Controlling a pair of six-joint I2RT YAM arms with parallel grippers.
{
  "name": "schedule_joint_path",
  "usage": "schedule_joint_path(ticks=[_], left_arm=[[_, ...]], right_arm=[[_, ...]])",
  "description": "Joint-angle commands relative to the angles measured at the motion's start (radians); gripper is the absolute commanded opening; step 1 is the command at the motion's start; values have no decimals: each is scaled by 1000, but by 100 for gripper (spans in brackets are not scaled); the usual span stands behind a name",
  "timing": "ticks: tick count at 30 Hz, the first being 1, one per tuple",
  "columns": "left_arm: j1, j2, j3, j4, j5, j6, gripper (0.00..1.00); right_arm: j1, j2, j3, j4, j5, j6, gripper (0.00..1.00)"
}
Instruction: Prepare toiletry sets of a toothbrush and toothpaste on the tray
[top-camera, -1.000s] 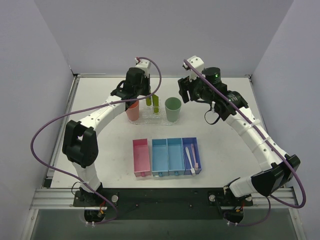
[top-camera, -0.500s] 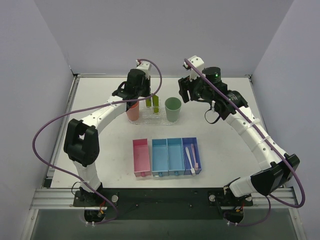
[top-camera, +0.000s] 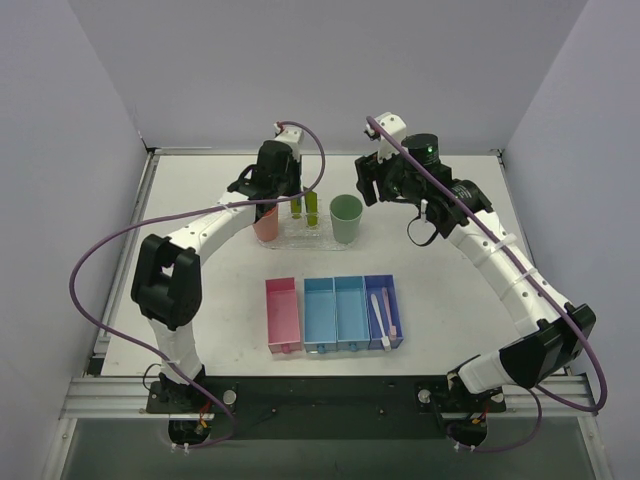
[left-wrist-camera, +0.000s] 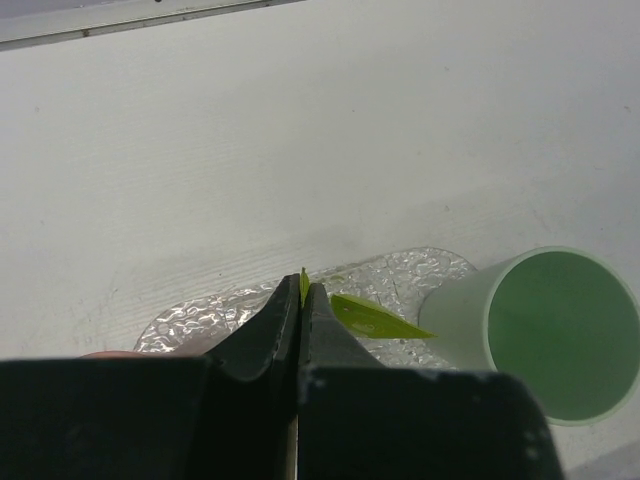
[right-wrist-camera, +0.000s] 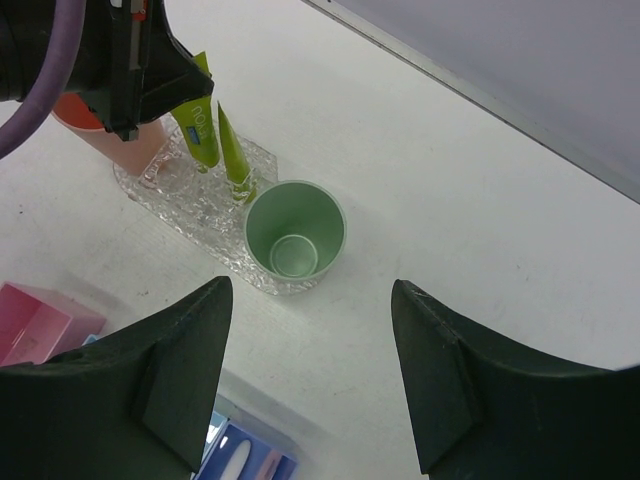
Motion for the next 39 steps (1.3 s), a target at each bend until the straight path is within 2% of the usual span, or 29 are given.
schedule_joint_path(ticks=[1,4,8,15,27,39], left_arm=[[3,12,9,65,-16,4,1],[6,12,9,62,-19,-5,4],[6,10,4,59,-20,-10,17],[6,6,0,58,-30,-13,29],[5,-28,-16,70,-34,-11,33],[5,-177,-80,151,-66,13,43]], right_arm=[[-10,4,34,40,-19,11,60],[-10,4,34,41,-19,10,60],[-10,4,36,41,-20,10,60],[-12,5,36,41,-22,11,60],[-12,2,36,41,-22,10,60],[-15,-21,22,37,-20,60,60]])
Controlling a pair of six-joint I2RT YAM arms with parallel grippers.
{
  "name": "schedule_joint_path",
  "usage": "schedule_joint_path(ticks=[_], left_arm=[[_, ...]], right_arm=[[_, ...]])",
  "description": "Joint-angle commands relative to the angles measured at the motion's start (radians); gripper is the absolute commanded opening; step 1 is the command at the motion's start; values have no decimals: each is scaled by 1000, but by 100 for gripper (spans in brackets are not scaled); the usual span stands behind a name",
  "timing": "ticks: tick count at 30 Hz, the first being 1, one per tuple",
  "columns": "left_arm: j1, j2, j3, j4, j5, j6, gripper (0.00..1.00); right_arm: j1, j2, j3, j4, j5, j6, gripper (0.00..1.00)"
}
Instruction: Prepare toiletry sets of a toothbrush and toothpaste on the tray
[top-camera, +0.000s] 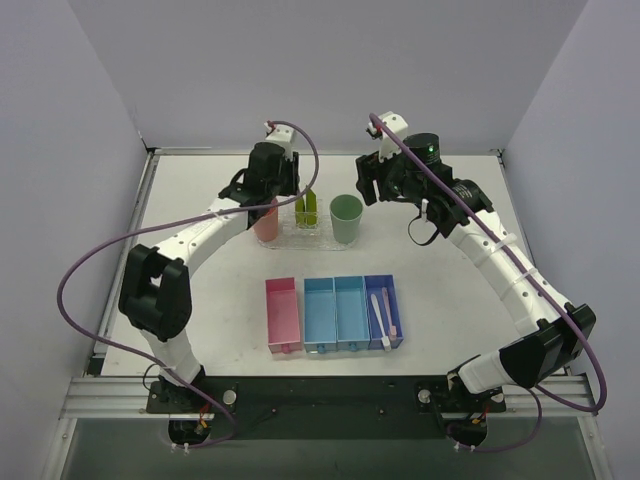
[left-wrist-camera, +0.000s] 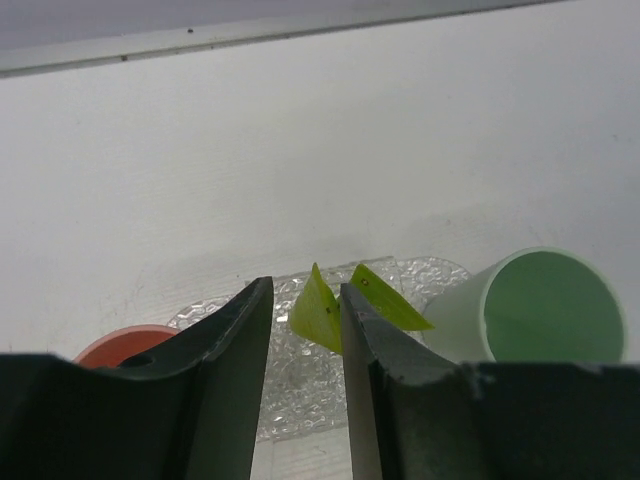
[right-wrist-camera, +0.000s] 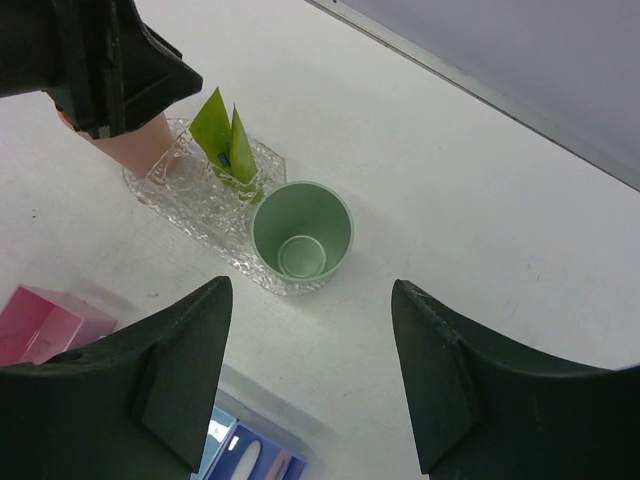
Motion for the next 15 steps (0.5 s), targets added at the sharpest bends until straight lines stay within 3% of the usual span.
schedule_joint_path(ticks=[1,7,15], left_arm=[[3,-124,7,99,-32,24,44],[19,-182,30,57,-68,45,56],[159,-273,-31,-69,93,-175,63]], right_arm=[[-8,-27,17,36,9,43,60],[-17,-38,14,24,43,92,60],[-21,-68,-18,-68,69,140,60]])
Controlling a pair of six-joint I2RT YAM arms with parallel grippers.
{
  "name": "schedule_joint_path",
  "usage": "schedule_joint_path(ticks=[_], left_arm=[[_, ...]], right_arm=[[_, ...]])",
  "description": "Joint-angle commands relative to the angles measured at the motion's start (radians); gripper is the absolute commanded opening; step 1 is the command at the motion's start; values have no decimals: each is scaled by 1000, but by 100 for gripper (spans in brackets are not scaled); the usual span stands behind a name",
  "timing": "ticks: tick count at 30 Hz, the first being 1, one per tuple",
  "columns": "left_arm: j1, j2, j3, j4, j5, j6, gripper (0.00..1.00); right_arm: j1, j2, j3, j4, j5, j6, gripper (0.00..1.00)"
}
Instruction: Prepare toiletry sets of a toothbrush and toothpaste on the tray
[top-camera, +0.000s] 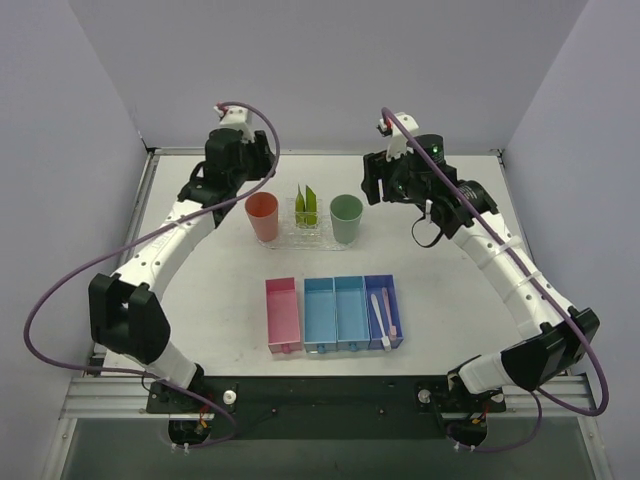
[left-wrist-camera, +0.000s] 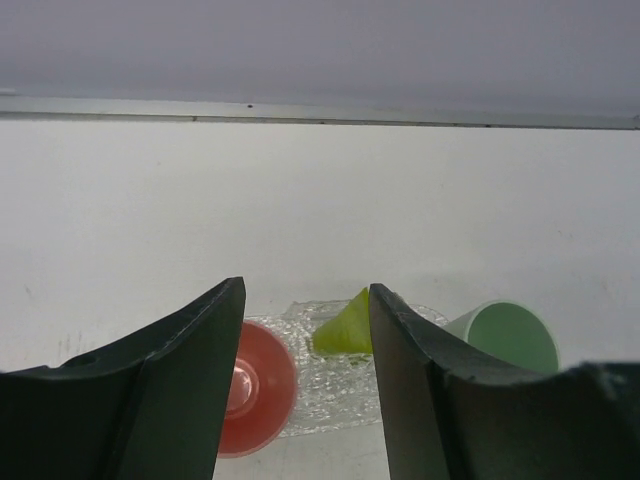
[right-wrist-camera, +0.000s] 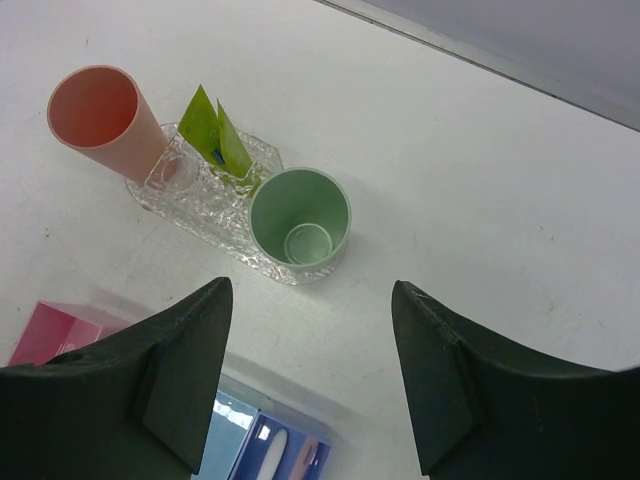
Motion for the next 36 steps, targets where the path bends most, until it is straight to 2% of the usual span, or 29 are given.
schedule_joint_path(ticks=[1,6,14,19,22,26,32,36], left_arm=[[85,-112,-46,-53,83,-123,63],[100,-192,-117,-110,73,-46,63],[102,-267,-160,-179,84,1,63],[100,-295,-172,-202,87,20,64],[80,-310,-174,-227,51,84,66],[42,-324,-198,-242,1,158,70],[8,-310,-226,-213,47,132,72],[-10,-313,-239,-213,49,130,72]], right_arm=[[-7,-62,-31,-63,34,36,60],[-7,-73,-83,-166,11,105,59],[5,-44,-201,-294,-147,191,48],[88,-25,-258,-379,-138,231,46],[142,-37,-287,-439,-104,289,44],[148,-103,-336,-485,-71,372,39],[177,-133,-342,-658,-48,424,37],[186,-166,-374,-697,-86,456,37]])
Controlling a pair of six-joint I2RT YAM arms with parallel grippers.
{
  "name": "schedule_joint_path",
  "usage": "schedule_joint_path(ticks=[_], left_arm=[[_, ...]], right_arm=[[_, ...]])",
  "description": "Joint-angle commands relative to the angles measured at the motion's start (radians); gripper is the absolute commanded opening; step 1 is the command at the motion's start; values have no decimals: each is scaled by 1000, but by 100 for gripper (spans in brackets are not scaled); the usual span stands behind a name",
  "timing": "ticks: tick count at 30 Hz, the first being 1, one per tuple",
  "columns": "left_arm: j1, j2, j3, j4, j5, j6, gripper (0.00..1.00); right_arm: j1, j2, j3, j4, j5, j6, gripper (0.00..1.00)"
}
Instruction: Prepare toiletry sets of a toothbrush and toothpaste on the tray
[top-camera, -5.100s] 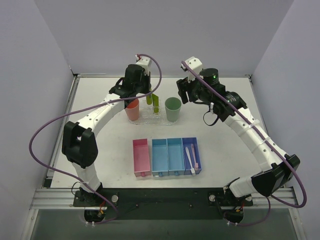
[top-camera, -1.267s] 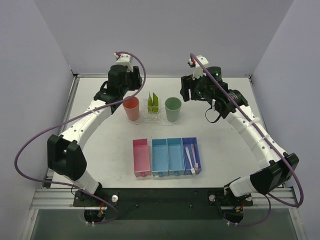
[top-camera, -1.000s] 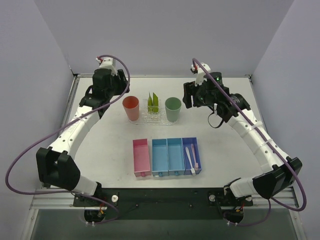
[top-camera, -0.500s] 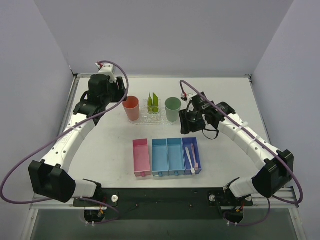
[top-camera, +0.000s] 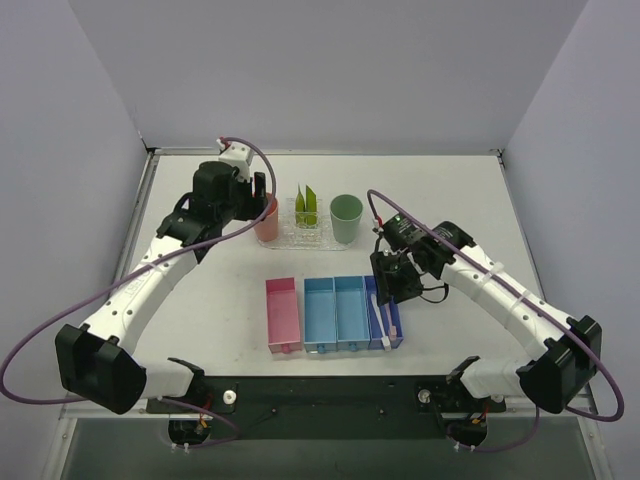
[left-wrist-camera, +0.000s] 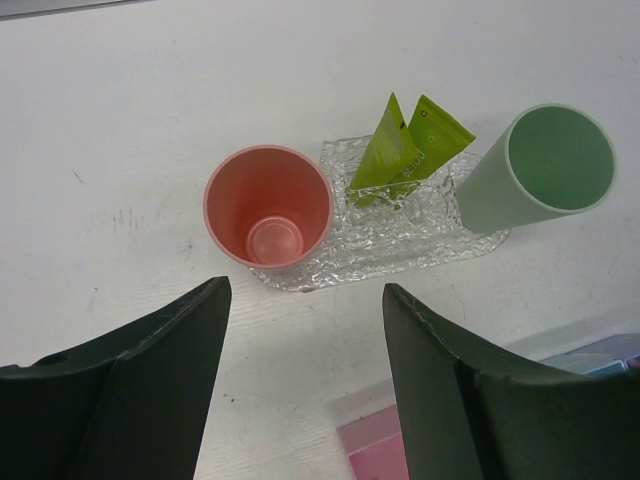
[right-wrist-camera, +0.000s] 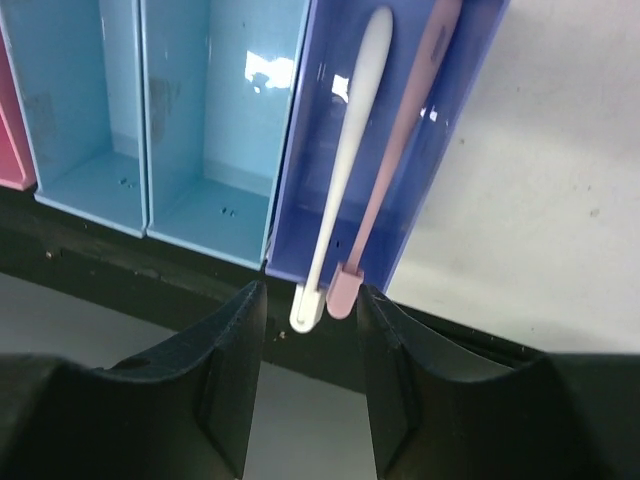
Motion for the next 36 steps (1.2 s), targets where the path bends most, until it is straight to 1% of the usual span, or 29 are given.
schedule_joint_path(ticks=[1,7,18,25,32,36], left_arm=[[-19,-20,-18,23,10,14,73],[-42,-40,-52,5,-8,17,73],[-48,-115,-126,-14,-21,3,72],[-48,-122,-132,-12,-27,5,73],[-49,-121,-136,-12,-31,6,73],[-49,-116,-135,-8,-33,8,73]], right_arm=[[19,-49,-29,-140,-22,65,36],[43,-19,-83,-155,-41,108,35],[63,6,-132,-92,13,168,34],[72,52,-141,-75,34,175,33],[82,40,-154,-75,77,203,33],[82,53,-173,-72,76,208,33]])
